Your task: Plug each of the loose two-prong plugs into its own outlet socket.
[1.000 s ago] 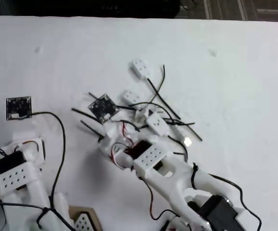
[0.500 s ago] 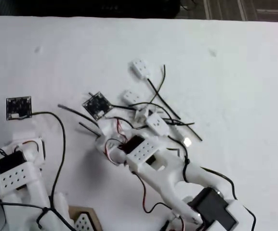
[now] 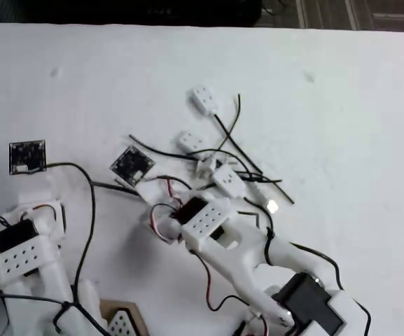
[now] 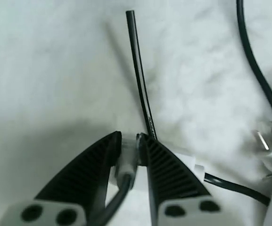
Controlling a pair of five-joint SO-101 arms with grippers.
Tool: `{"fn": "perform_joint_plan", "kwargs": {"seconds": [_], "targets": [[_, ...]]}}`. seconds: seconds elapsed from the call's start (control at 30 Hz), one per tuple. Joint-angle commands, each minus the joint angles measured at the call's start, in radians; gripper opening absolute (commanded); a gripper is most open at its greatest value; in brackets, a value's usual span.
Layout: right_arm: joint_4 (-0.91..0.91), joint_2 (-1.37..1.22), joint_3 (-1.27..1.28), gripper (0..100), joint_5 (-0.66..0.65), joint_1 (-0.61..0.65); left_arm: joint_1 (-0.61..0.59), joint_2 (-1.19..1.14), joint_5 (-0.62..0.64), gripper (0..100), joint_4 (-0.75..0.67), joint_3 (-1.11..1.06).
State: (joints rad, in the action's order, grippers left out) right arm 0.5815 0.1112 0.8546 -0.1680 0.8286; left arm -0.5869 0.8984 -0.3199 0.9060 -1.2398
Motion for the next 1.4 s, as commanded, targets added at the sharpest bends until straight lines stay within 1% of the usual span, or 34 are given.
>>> {"fn": "perform_joint_plan", "kwargs": {"seconds": [0.0,0.17,0.23,0.3,0.43,0.5,0.63,0.77,0.93,1.07,1.17,1.37], "targets": [[0.036,-0.027,0.003,1.6,-0.020,0.005,-0.008,0.028,-0.002,2,-0.014,0.000],[0.038,0.002,-0.002,1.9,-0.026,0.025,-0.007,0.028,-0.002,2,-0.014,0.000],[0.038,0.053,-0.003,2.2,-0.051,0.038,-0.007,0.028,-0.002,2,-0.014,0.000],[0.056,0.124,-0.005,5.4,-0.058,0.039,-0.007,0.028,-0.002,2,-0.014,0.000],[0.145,0.266,-0.021,16.3,-0.057,0.039,-0.007,0.028,-0.002,2,-0.014,0.000],[0.179,0.311,-0.026,17.6,-0.054,0.039,-0.007,0.028,-0.002,2,-0.014,0.000],[0.188,0.325,-0.021,14.9,0.002,0.039,-0.007,0.028,-0.002,2,-0.014,0.000],[0.186,0.325,-0.020,10.4,0.003,0.039,-0.007,0.028,-0.002,2,-0.014,0.000],[0.186,0.320,-0.018,9.5,0.006,0.056,-0.007,0.028,-0.002,2,-0.014,0.000],[0.186,0.240,-0.018,9.1,0.006,0.056,-0.007,0.028,-0.002,2,-0.014,0.000],[0.185,0.162,-0.021,1.9,0.000,0.053,-0.007,0.028,-0.002,2,-0.014,0.000],[0.185,0.110,-0.020,1.8,-0.002,0.053,-0.008,0.028,-0.002,2,-0.014,0.000]]}}
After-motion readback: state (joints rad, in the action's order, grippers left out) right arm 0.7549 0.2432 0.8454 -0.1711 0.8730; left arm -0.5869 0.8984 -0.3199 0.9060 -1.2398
